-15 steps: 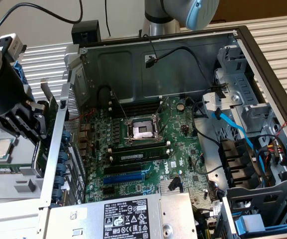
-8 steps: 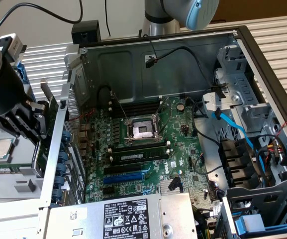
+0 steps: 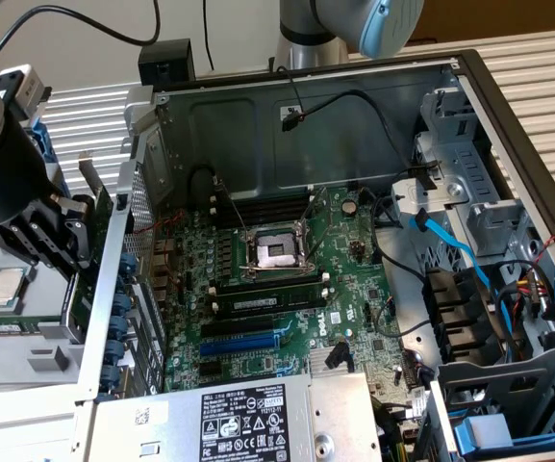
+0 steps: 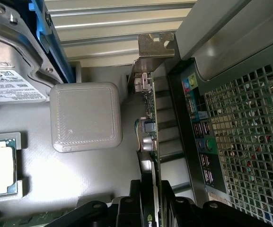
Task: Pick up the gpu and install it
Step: 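Pick up the gpu and move the gpu toward the slot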
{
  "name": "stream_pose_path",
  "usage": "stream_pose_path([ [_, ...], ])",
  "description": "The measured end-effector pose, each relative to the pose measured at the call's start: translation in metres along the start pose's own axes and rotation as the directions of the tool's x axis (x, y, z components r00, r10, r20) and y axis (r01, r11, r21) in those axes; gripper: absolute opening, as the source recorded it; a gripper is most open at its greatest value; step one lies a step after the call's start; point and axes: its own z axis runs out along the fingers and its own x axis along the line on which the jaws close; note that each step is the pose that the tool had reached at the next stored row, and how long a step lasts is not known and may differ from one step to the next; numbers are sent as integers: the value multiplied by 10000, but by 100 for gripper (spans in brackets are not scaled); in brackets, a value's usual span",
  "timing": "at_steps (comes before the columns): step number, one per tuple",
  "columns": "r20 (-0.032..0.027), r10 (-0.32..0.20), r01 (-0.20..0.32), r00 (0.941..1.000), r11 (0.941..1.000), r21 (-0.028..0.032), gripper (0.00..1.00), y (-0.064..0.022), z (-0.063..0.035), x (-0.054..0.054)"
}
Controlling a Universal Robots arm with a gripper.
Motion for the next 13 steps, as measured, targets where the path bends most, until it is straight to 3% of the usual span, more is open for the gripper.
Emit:
stream_pose_path([
  [13, 3, 1, -1, 10000, 10000, -11, 29, 5, -44, -4],
])
